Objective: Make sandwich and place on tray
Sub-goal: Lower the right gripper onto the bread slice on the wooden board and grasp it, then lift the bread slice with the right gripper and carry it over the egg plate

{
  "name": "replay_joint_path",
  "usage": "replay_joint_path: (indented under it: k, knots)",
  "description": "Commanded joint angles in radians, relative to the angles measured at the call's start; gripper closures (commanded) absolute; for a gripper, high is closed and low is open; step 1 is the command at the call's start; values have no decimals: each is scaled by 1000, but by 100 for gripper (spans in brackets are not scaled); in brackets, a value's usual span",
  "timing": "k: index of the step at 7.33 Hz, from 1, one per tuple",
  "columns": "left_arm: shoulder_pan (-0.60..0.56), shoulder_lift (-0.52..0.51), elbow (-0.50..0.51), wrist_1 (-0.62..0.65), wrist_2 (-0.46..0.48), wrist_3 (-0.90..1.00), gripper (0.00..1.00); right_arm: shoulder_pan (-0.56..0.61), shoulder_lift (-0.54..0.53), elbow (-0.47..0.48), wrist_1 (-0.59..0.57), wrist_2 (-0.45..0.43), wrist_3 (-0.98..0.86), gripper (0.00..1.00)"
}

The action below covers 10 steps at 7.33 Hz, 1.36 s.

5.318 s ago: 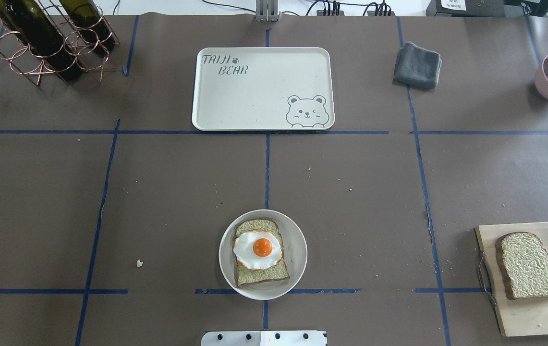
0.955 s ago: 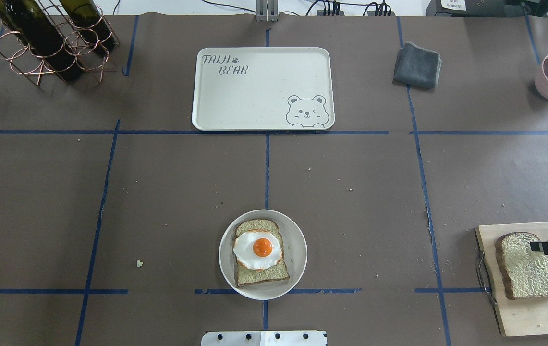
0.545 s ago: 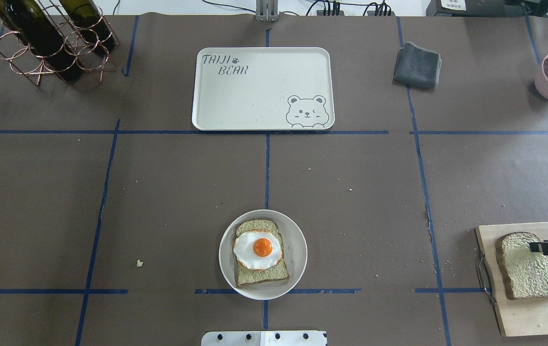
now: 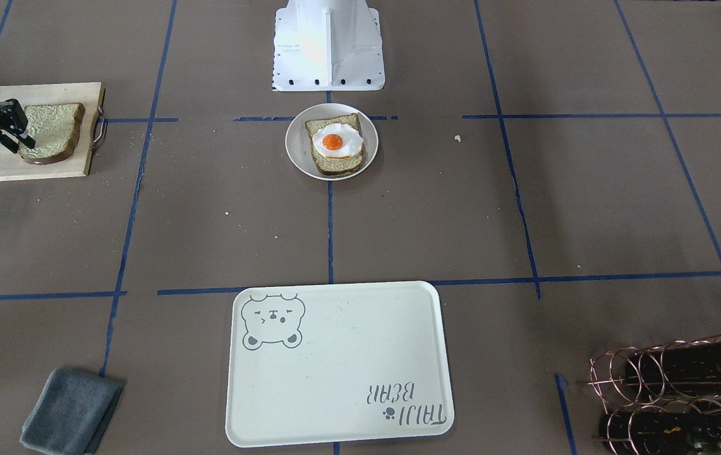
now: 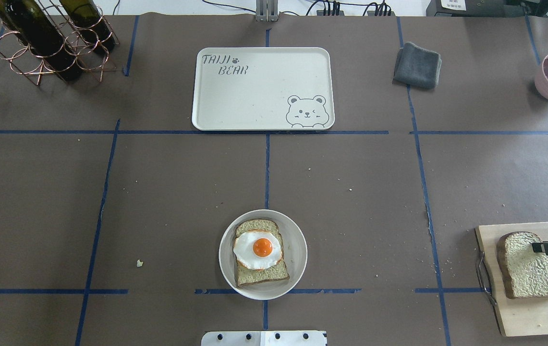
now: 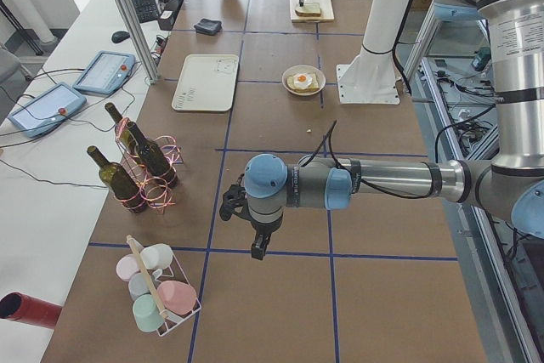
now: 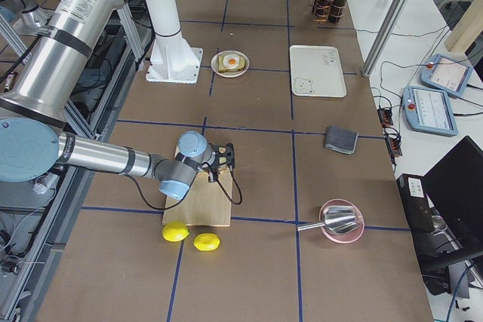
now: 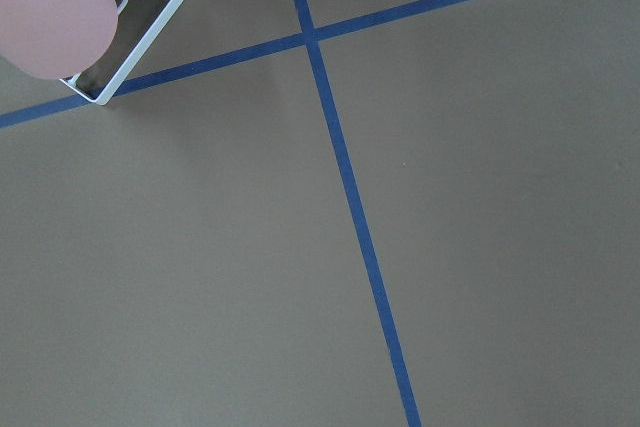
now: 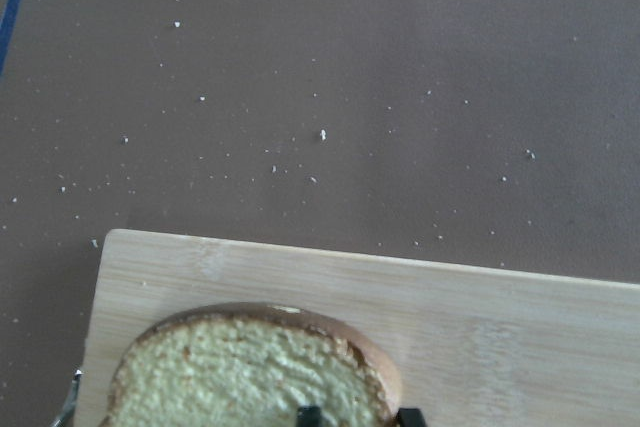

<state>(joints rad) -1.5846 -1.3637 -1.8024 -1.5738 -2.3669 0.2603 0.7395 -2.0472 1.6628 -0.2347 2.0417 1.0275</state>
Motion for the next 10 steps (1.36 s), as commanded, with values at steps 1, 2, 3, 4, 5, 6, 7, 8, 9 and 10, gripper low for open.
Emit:
replay_joint_path:
  k: [1,2,3,4,5,6,7,8,9,10]
  knots:
    - [0,0,0,0,0,-1,0,0,-1,-1,1,-2,-15,100]
    - [0,0,0,0,0,-1,0,3,1,2,5,2,-15,100]
    - [0,0,-2,0,0,1,0,6,-1,3,23,3,-15,100]
    - [0,-2,-2,0,0,1,0,8,-1,12,50,11,-3,100]
    - [0,-2,-2,0,0,1,0,26,4,41,58,20,5,100]
    - [0,-2,-3,0,0,1,0,53,7,78,52,70,6,100]
    - [0,-2,-3,0,0,1,0,122,13,107,43,156,6,100]
    - [0,-3,-3,0,0,1,0,208,51,126,14,269,6,100]
    - [0,-2,-3,0,0,-1,0,225,114,136,-6,325,23,100]
    - [0,-2,-2,0,0,-1,0,222,230,137,-38,334,107,100]
